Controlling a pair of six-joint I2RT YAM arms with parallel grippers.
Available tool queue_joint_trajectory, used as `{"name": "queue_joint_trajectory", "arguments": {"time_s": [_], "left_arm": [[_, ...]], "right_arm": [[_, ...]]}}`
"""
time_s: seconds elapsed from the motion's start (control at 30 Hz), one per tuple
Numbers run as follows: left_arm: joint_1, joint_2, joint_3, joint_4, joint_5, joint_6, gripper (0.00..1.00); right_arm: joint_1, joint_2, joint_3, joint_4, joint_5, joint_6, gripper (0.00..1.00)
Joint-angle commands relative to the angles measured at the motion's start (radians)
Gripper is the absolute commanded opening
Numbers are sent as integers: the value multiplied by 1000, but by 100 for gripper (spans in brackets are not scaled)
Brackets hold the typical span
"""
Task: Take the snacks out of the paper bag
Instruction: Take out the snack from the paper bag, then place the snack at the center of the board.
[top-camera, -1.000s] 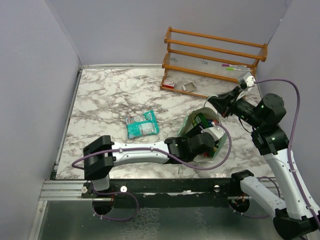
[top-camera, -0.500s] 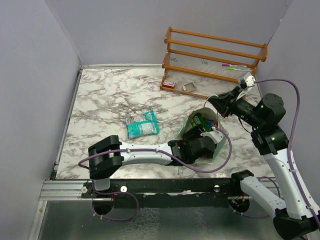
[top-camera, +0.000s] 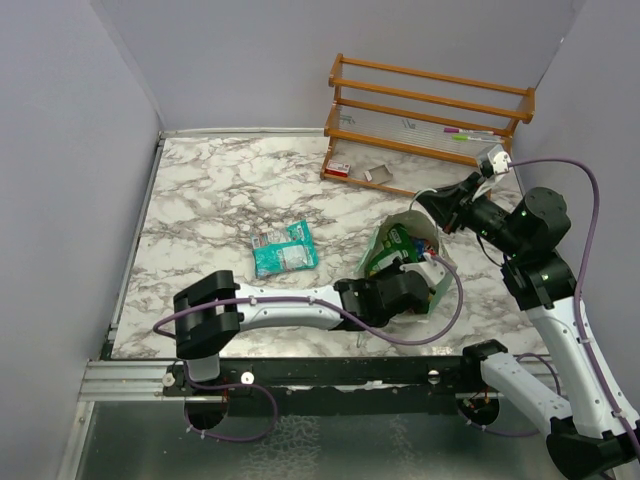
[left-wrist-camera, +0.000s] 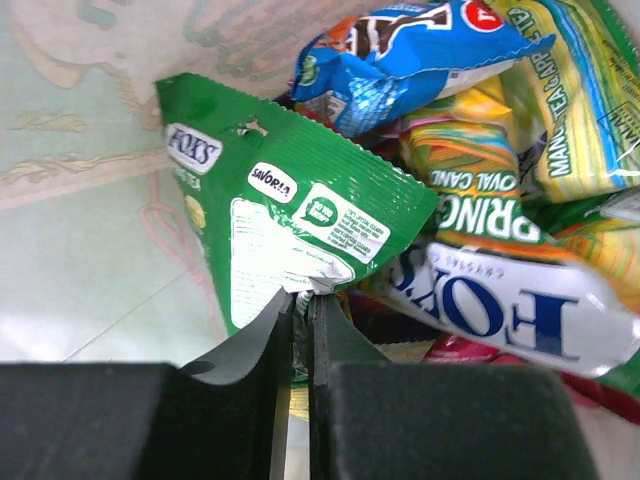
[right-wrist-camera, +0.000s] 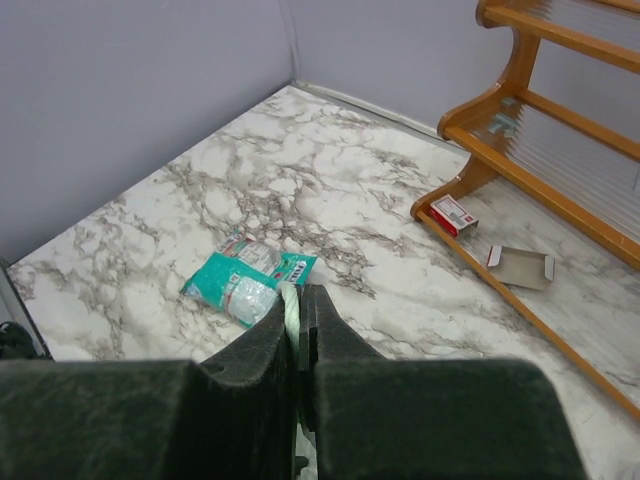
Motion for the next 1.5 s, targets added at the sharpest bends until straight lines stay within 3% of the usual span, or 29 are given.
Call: {"name": "queue_joint_trajectory", "arguments": {"time_s": [0.0, 0.53, 0.83, 0.97, 1.27, 1.4, 1.47], "left_arm": [[8, -108, 24, -4, 7, -1, 3], [8, -432, -41, 129, 262, 6, 0], [9, -621, -74, 175, 332, 67, 0], [9, -683, -86, 190, 267, 100, 0], [33, -734, -80, 103, -30, 153, 0], [116, -741, -85, 37, -132, 110, 0], [201, -753, -98, -2, -119, 46, 0]], "right_arm": [[-2, -15, -4, 72, 44, 13, 4], [-2, -4, 4, 67, 61, 6, 4], [-2, -4, 1, 61, 85, 17, 4], [-2, -4, -7, 73, 83, 14, 4], [-2, 0, -16, 88, 92, 26, 4], [-2, 13, -11, 93, 81, 30, 4], [-2, 12, -22, 110, 82, 37, 4]]}}
